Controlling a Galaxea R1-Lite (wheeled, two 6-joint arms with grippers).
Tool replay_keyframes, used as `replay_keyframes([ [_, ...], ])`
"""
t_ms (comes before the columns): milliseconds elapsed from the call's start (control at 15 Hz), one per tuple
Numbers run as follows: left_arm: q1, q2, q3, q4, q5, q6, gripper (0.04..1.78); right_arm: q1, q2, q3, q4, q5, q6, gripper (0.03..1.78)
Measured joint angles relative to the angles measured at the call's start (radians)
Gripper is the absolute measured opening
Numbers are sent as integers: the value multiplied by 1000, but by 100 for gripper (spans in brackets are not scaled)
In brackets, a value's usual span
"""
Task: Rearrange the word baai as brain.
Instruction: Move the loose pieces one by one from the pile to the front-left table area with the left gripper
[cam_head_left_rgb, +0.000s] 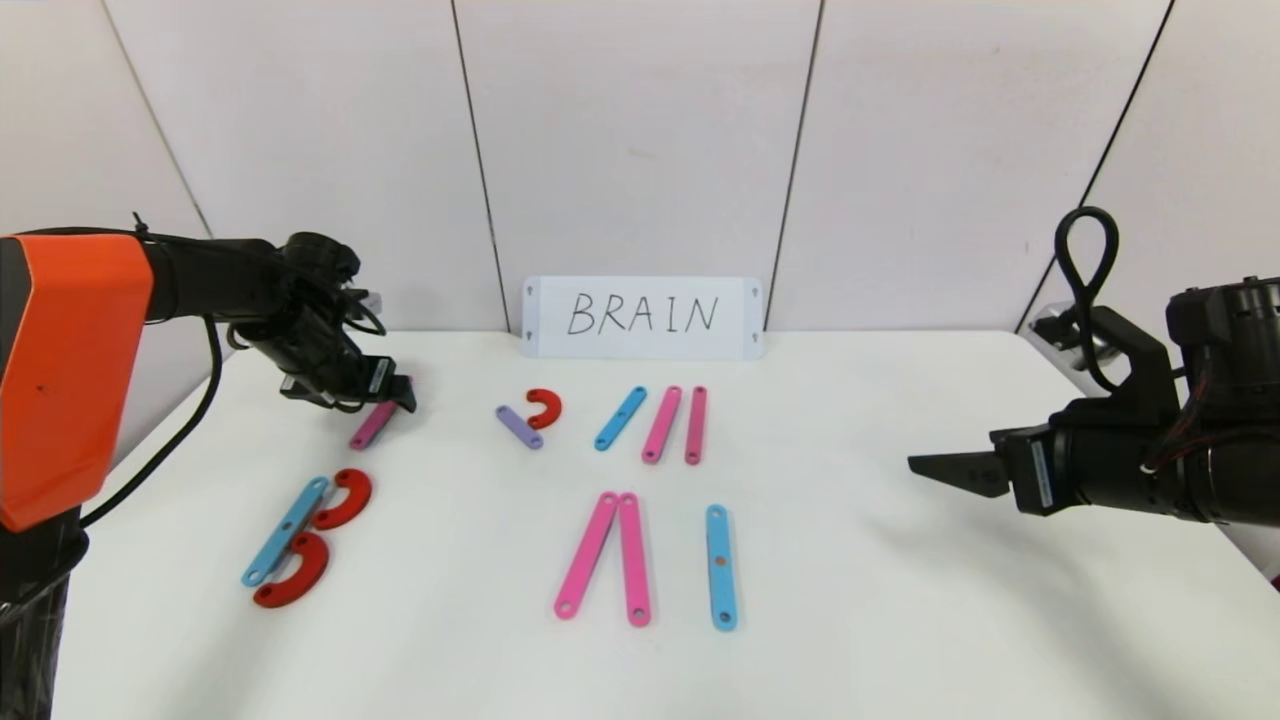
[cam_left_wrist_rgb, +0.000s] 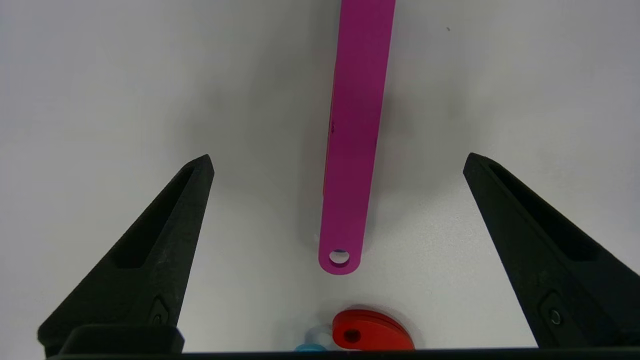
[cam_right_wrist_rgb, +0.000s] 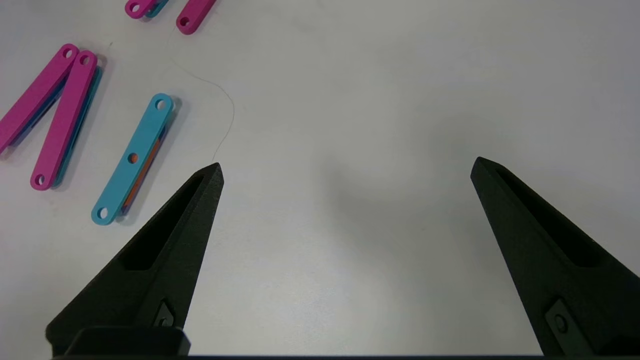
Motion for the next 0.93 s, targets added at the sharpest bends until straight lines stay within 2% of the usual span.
replay_keyframes([
  [200, -1, 18, -3, -8, -1, 0, 172, 1, 0, 0, 0, -1, 0, 173],
  [400, 0, 34, -4, -10, -4, -2, 148, 2, -1, 1, 0, -1, 0, 173],
  [533, -1, 38, -5, -11, -5, -3, 120, 2, 0, 1, 0, 0, 0, 173],
  [800, 0, 41, -6, -11, -4, -3, 49, 4, 0, 2, 0, -1, 0, 173],
  [867, 0, 42, -6, -11, -4, -4, 36, 5, 0, 4, 0, 0, -1, 173],
  [933, 0, 42, -6, -12, -4, -5, 31, 6, 0, 5, 0, 0, -1, 173],
])
